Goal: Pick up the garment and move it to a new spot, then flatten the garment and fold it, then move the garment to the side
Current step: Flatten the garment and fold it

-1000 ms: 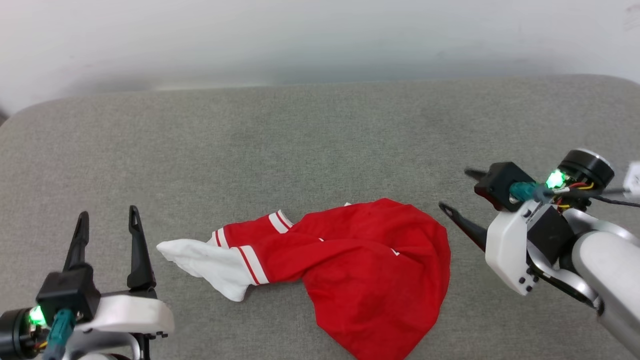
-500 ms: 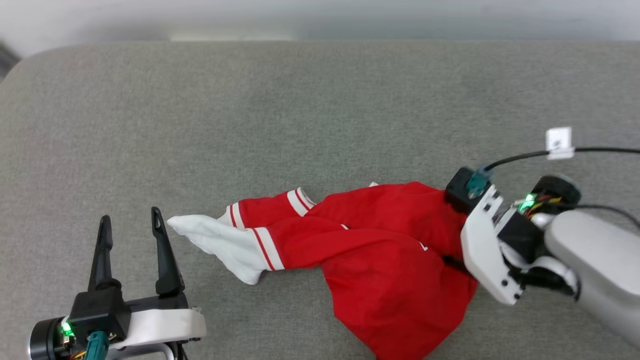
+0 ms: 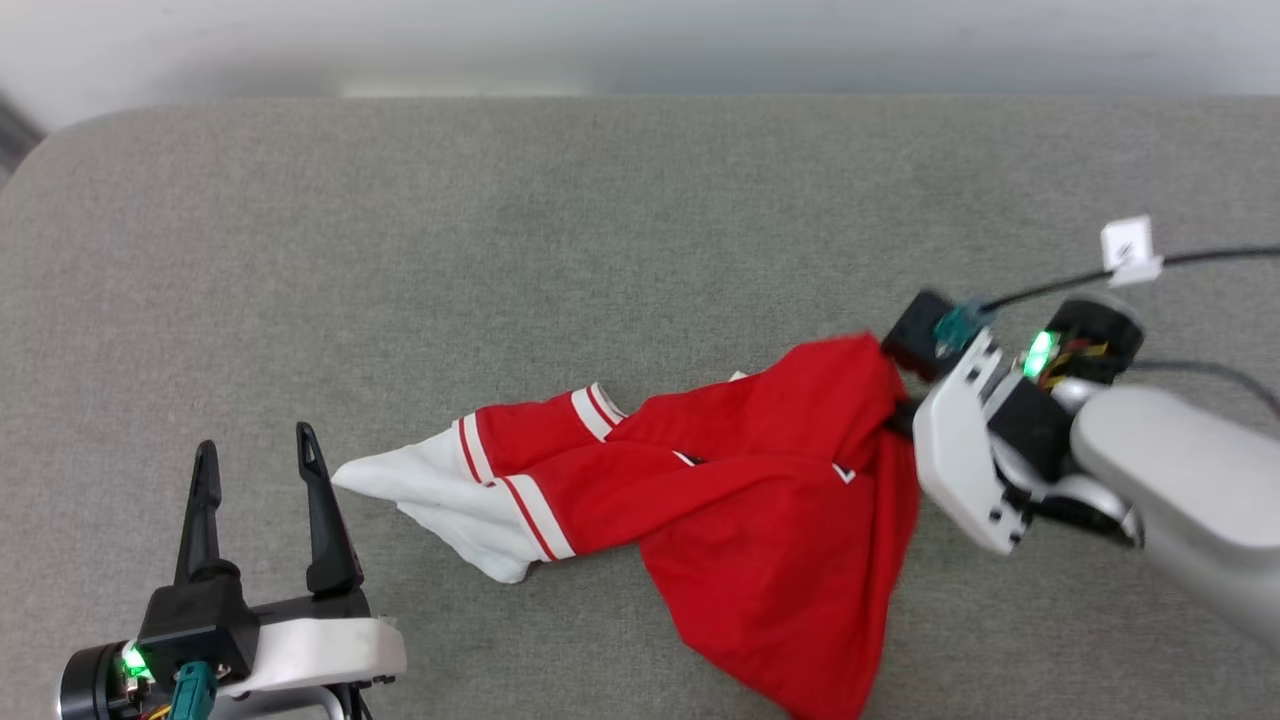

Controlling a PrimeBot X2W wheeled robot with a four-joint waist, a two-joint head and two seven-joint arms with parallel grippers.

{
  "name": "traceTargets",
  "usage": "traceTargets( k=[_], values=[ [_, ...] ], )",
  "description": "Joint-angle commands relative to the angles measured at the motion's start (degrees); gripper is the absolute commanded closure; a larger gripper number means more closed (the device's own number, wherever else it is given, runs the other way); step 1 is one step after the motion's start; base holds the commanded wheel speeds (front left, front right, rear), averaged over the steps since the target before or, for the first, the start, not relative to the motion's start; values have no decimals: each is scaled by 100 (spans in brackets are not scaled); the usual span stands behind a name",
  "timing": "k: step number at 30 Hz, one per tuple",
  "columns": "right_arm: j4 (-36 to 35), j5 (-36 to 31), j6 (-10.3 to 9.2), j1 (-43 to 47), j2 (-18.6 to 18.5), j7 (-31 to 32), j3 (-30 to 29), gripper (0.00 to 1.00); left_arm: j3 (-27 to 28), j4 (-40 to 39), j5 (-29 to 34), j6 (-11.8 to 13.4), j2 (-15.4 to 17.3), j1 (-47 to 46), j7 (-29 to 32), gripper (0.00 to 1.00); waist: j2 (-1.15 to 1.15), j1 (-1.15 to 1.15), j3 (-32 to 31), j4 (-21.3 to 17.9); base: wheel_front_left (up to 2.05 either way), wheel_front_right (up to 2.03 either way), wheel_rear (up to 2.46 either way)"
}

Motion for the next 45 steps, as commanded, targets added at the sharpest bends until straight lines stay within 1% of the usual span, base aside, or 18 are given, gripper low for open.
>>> traceTargets(
  k=[1,4,7,9,11,16,20,22,24,27,28,32,33,34,35,36,39,45],
  values=[
    [-45,-49,-4,-303,-89,-274,-2,100,90,23,82,-81,-76,100,-15,0,0,0,-200,-117,0,0,0],
    [-235,-40,-4,-540,-258,-555,1,100,203,46,137,-187,-146,189,-15,0,0,0,-374,-188,0,0,0],
    [-597,-110,-4,-646,-541,-722,6,100,282,56,187,-265,-246,313,-15,0,0,0,-517,-255,0,0,0],
    [-926,-88,-4,-557,-760,-795,6,100,335,57,205,-314,-285,408,-15,0,0,0,-604,-307,0,0,0],
    [-1097,-83,-4,-478,-887,-817,-5,100,357,53,216,-317,-302,456,-15,0,0,0,-643,-336,0,0,0],
    [-1932,-58,-4,291,-1527,-730,-72,100,439,74,238,-387,-416,684,-15,0,0,0,-821,-493,0,0,0],
    [-2183,96,-4,1326,-1829,-625,-144,100,499,89,276,-423,-449,793,-15,0,0,0,-899,-575,0,0,0],
    [-2147,99,-4,1888,-1862,-594,-177,100,512,103,282,-456,-464,797,-15,0,0,0,-925,-583,0,0,0],
    [-2027,295,-4,2474,-1770,-660,-298,100,524,113,312,-472,-477,800,-15,0,0,0,-941,-587,0,0,0],
    [-1715,311,-4,3172,-1599,-683,-426,100,536,124,340,-509,-491,797,-15,0,0,0,-941,-579,0,0,0],
    [-1592,351,-3,3372,-1512,-719,-502,100,540,129,352,-519,-494,799,-15,0,0,0,-936,-576,0,0,0],
    [-1199,68,-4,3741,-1246,-873,-848,100,568,148,380,-528,-510,838,-15,0,0,0,-922,-596,0,0,0],
    [-1138,4,-4,3801,-1181,-952,-993,86,571,152,385,-532,-513,855,-15,0,0,0,-924,-607,0,0,0],
    [-1102,-33,-4,3845,-1132,-1003,-1160,52,583,157,387,-533,-515,878,-15,0,0,0,-930,-617,0,0,0],
    [-1103,-113,-4,3850,-1121,-1055,-1314,7,586,163,386,-531,-516,902,-15,0,0,0,-937,-624,0,0,0],
    [-1121,-180,-4,3831,-1124,-1094,-1496,0,587,170,382,-539,-517,918,-15,0,0,0,-946,-629,0,0,0],
    [-1357,-387,-4,3789,-1239,-1127,-2042,0,598,183,397,-547,-521,924,-15,0,0,0,-974,-634,0,0,0],
    [-2275,-803,-3,3474,-1502,-794,-3163,0,539,171,432,-545,-529,850,-15,0,0,0,-942,-579,0,0,0]
  ],
)
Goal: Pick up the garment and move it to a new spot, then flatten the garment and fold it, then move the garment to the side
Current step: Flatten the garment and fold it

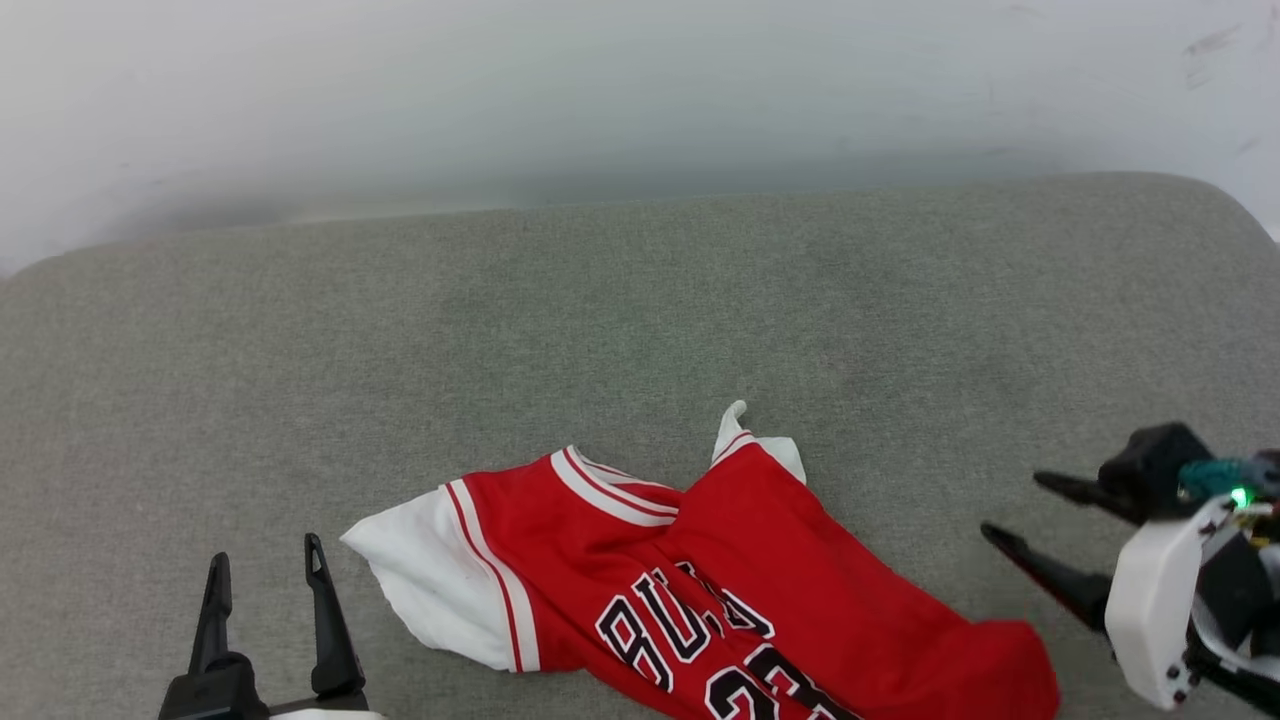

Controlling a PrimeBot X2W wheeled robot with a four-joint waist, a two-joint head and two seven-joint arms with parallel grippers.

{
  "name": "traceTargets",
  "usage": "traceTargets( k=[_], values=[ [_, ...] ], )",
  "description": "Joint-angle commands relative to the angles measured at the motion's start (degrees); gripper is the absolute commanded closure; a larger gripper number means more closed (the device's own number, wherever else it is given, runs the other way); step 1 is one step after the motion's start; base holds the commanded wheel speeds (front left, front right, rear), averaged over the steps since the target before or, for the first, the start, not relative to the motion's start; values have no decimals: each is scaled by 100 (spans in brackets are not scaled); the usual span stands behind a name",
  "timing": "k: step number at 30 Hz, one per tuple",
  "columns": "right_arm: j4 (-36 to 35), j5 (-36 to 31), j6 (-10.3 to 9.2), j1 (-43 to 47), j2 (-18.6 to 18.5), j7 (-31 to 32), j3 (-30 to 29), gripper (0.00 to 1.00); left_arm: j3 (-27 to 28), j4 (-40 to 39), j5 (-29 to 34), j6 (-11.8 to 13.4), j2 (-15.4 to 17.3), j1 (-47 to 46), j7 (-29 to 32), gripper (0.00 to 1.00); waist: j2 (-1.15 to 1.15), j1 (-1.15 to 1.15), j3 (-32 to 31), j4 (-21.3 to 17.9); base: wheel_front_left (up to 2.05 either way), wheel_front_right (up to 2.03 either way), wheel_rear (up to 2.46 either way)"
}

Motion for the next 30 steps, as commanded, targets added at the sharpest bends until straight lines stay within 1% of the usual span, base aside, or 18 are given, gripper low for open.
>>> traceTargets(
  k=[1,4,7,10,13,17,20,23,27,30],
  values=[
    [-225,-82,-2,-190,12,136,-201,0,-33,-17,50,-11,-8,-58,-15,0,0,0,44,34,0,0,0],
    [-576,-296,-3,-644,-33,525,-372,0,-84,-13,55,-21,-10,-141,-15,0,0,0,150,115,0,0,0],
    [-718,-237,-2,-1229,104,984,-219,0,-137,-5,69,-40,-11,-251,-15,0,0,0,297,209,0,0,0],
    [-629,-138,-3,-1974,209,1554,229,0,-178,0,76,-61,-11,-378,-15,0,0,0,485,310,0,0,0],
    [-352,51,-3,-2771,395,2141,801,0,-232,18,62,-79,-13,-518,-15,0,0,0,674,431,0,0,0],
    [248,334,-3,-3622,786,2698,1607,0,-304,43,3,-59,-12,-703,-15,0,0,0,933,583,0,0,0],
    [750,480,-3,-4054,1092,2846,2176,0,-384,47,-27,-43,-14,-840,-15,0,0,0,1147,697,0,0,0],
    [1251,580,-3,-4315,1353,2746,2619,0,-455,37,-58,-42,-14,-988,-15,0,0,0,1364,811,0,0,0],
    [1869,641,-3,-4334,1596,2522,2978,0,-524,0,-91,-8,-14,-1163,-15,0,0,0,1613,920,0,0,0],
    [2132,645,-2,-4065,1697,2505,3124,0,-547,-1,-96,-5,-13,-1248,-15,0,0,0,1714,958,0,0,0]
  ],
)
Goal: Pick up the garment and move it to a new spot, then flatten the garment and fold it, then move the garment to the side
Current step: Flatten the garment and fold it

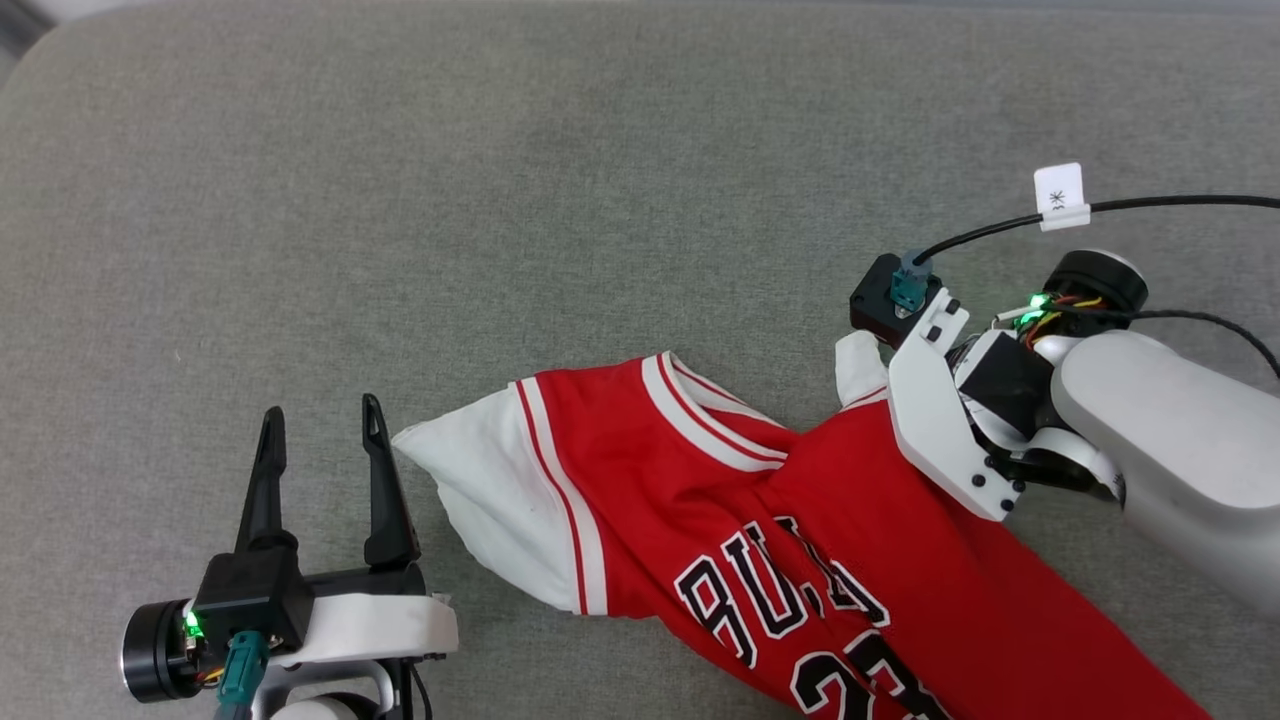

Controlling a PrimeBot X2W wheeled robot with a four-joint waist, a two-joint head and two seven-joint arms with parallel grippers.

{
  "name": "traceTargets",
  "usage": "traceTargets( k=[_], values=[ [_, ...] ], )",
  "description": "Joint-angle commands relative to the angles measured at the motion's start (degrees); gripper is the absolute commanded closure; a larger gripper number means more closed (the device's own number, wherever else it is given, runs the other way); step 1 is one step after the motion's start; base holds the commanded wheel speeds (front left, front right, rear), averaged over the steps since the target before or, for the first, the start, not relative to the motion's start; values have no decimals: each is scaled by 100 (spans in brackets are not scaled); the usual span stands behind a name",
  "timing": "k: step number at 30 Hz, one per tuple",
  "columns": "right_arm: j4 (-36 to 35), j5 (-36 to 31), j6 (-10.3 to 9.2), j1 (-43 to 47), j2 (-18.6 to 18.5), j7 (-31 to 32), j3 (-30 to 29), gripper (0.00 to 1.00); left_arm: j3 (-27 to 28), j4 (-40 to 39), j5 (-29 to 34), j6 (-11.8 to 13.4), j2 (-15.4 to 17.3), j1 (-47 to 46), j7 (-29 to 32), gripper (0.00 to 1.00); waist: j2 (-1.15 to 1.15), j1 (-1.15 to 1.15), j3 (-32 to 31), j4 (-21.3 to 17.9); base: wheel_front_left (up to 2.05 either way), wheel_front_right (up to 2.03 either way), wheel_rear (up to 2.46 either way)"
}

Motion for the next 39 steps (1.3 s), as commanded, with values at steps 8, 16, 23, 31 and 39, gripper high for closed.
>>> traceTargets(
  k=[8,16,23,31,39],
  values=[
    [84,-30,-2,224,110,-685,108,100,106,73,28,24,-7,-109,-15,0,0,-1,-48,-78,0,0,0],
    [145,206,-3,-584,-73,-1948,72,100,264,50,70,-6,-8,140,-15,0,0,-1,-531,-384,0,0,0],
    [232,455,-3,-743,-694,-2752,-46,100,356,-35,61,5,-8,341,-15,0,0,-1,-714,-574,0,0,0],
    [430,663,-3,118,-1439,-3342,-122,100,384,-55,45,-12,-9,464,-15,0,0,-1,-752,-710,0,0,0],
    [1215,1122,-3,1721,-1342,-3705,-91,100,336,-3,75,-67,-7,456,-15,0,0,-1,-767,-787,0,0,0]
  ],
)
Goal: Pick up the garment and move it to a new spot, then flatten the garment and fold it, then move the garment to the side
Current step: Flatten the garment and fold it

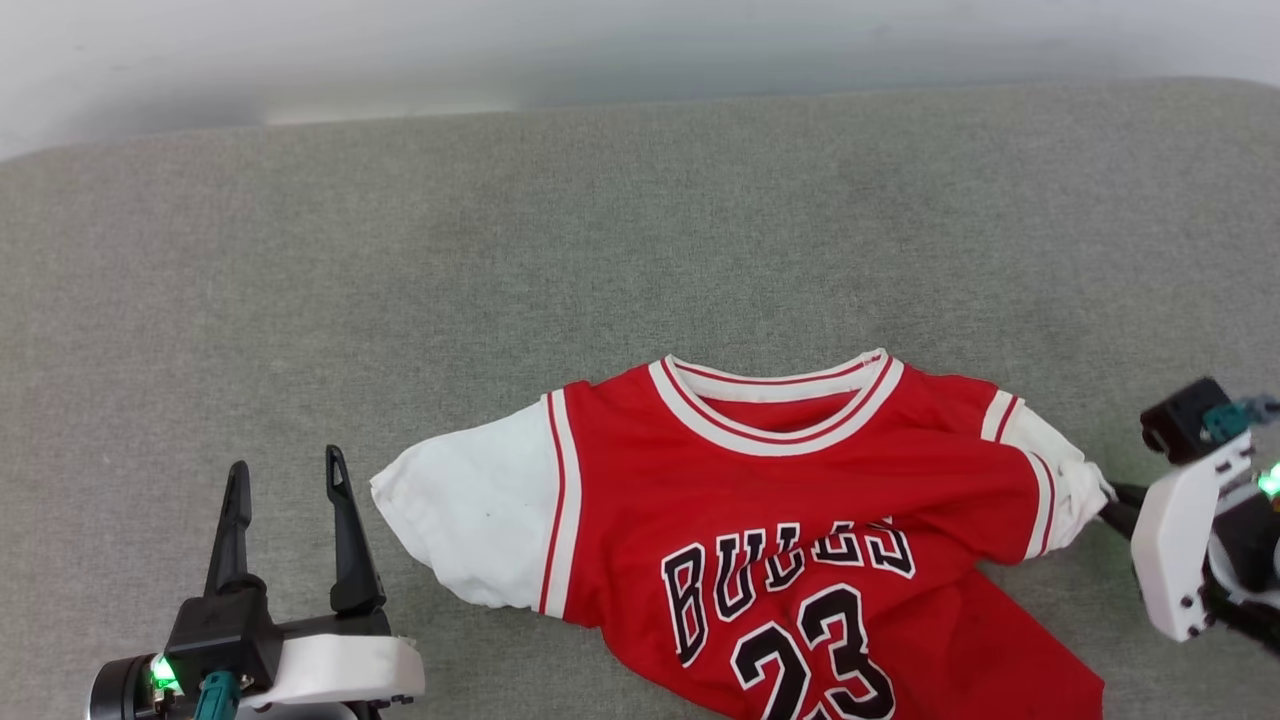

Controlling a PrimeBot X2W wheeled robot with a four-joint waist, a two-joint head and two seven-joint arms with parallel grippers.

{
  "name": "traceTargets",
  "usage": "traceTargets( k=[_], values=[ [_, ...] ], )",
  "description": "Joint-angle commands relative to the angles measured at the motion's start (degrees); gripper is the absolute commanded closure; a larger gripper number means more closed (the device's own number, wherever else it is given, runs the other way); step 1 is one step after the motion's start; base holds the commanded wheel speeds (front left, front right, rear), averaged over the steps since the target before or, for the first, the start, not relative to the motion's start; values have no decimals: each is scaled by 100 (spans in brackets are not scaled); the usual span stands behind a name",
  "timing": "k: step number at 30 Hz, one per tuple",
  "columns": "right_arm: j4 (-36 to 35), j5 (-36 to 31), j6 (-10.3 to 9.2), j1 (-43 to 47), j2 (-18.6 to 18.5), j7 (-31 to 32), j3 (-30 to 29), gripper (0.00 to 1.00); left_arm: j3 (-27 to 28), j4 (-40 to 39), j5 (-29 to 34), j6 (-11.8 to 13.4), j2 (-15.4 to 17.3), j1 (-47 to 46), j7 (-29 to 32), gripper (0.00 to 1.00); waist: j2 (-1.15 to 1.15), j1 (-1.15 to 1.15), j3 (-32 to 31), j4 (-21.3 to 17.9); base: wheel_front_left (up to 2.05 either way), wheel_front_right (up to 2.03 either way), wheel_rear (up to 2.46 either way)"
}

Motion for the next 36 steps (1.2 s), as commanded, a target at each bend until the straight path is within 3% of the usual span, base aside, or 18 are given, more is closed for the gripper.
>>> traceTargets(
  k=[1,4,5,6,7,12,18,23,28,32,36],
  values=[
    [122,96,-4,241,97,-62,8,100,-15,16,25,-22,-5,47,-15,0,0,-1,-40,-7,0,0,0],
    [348,185,-3,571,227,-252,-16,100,18,53,55,-45,-5,95,-15,0,0,-1,-137,-37,0,0,0],
    [410,182,-3,596,256,-385,-84,95,35,59,60,-44,-5,114,-15,0,0,-1,-175,-51,0,0,0],
    [450,150,-3,596,266,-503,-145,67,51,66,66,-44,-6,129,-15,0,0,-1,-219,-69,0,0,0],
    [481,90,-3,564,265,-641,-208,0,65,69,63,-46,-4,159,-15,0,0,-1,-259,-84,0,0,0],
    [274,-254,-4,269,-37,-1067,-607,0,80,86,72,-37,-6,338,-15,0,0,-1,-477,-142,0,0,0],
    [-520,-693,-4,-216,-559,-672,-1192,0,34,32,80,-4,-5,424,-15,0,0,-1,-502,-133,0,0,0],
    [-1503,-912,-4,-641,-790,304,-1550,0,-43,-10,94,-19,-5,346,-15,0,0,-1,-378,-36,0,0,0],
    [-2143,-608,-4,-997,-665,1946,-1361,0,-98,-35,74,-22,-6,193,-15,0,0,-1,-150,89,0,0,0],
    [-2130,-487,-4,-1351,-457,3088,-946,0,-176,-42,65,-53,-6,19,-15,0,0,-1,113,233,0,0,0],
    [-1674,-436,-4,-1629,-44,3548,-632,0,-261,-45,46,-54,-6,-201,-15,0,0,-1,385,395,0,0,0]
  ],
)
